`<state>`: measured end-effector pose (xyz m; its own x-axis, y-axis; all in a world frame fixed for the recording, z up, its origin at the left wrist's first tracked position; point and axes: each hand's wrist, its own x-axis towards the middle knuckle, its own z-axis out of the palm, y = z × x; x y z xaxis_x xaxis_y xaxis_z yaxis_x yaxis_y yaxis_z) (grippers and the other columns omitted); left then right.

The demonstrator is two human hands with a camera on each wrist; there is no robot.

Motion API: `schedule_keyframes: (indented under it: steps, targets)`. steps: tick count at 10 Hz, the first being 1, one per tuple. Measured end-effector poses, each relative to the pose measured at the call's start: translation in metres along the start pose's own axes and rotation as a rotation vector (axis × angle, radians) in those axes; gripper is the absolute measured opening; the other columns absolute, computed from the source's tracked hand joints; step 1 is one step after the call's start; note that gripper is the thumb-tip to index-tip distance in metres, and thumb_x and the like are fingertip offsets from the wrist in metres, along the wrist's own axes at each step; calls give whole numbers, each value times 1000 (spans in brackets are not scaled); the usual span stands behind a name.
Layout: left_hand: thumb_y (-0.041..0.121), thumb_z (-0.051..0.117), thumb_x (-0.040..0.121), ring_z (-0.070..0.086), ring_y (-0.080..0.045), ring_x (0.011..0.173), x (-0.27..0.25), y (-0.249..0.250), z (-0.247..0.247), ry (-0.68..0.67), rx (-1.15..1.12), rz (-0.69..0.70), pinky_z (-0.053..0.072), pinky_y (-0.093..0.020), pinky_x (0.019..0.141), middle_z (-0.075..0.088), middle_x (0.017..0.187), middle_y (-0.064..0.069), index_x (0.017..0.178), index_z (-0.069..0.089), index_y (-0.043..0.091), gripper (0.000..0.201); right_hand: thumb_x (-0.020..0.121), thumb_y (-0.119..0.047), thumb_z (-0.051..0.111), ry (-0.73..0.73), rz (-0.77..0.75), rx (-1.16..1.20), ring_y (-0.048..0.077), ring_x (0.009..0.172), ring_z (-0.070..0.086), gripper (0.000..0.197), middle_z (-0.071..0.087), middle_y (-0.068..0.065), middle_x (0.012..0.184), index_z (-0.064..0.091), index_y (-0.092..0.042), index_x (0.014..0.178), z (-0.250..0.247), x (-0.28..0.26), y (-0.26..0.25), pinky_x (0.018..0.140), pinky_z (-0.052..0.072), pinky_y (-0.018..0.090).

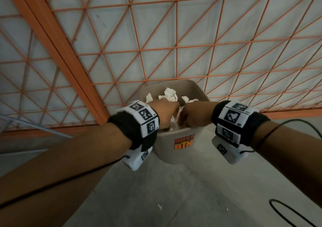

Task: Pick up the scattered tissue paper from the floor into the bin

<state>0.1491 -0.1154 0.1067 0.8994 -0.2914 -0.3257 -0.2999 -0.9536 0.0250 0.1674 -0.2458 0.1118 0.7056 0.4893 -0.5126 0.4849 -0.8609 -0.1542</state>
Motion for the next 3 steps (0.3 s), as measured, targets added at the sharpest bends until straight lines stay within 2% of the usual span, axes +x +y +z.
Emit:
schedule_keyframes:
  steps: [1,2,3]
  targets:
    - [19,55,91,54,-19,104,5,1,1,-189,-14,-1,40,-28,81,61,123,-2,122,57,22,31,96,-24,41,-87,24,-73,24,118,54,37,59,7,131,59,-16,126,-2,7,1,103,42,35]
    - [19,49,91,50,-17,120,5,-3,-4,-323,-103,21,42,-29,97,57,134,5,130,55,32,42,97,-25,38,-152,9,-46,24,121,51,37,56,7,134,58,-15,127,-2,13,4,103,39,35]
    - [7,46,88,52,-11,116,-11,-16,-21,-125,-246,103,42,-26,101,59,129,9,124,61,34,47,94,-21,42,-8,-39,26,22,112,55,34,61,4,126,61,-21,122,-7,5,11,94,42,33]
